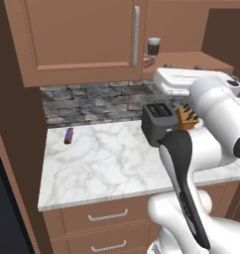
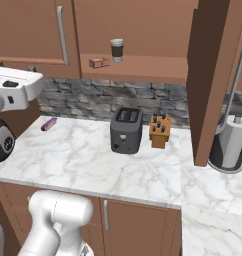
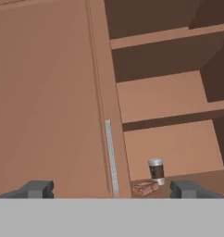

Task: Pick the bar soap and bar soap from the cabinet and place them on the counter.

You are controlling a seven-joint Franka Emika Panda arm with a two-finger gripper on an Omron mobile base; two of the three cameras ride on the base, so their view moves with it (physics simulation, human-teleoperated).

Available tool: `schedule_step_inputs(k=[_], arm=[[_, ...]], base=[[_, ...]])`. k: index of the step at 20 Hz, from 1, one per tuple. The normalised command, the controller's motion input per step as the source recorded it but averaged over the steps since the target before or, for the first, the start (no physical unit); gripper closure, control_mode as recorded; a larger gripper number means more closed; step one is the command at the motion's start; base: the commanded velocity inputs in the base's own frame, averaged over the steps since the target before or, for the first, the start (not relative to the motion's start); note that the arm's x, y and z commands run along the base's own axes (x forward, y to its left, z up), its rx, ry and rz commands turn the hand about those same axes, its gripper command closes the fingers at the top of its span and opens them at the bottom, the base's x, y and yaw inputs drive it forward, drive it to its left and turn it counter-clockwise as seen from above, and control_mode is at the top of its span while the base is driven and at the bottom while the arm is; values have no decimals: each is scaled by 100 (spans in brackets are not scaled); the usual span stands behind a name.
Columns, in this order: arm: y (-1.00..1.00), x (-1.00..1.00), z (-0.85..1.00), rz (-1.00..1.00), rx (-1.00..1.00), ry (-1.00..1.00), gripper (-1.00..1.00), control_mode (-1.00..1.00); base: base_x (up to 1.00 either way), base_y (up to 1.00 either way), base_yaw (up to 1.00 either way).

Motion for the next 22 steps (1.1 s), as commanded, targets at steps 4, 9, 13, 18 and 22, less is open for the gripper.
schedule_step_inputs(k=[4,9,13,18,22], arm=[[1,44,-13,4,-1,15,-100,-100],[1,31,-8,4,-5,5,-100,-100],[0,12,0,4,-6,-3,-100,-100],[0,9,0,2,-6,-7,-100,-100],[0,16,0,0,-3,-6,-100,-100]], base=[[0,0,0],[0,0,0],[0,0,0],[0,0,0],[0,0,0]])
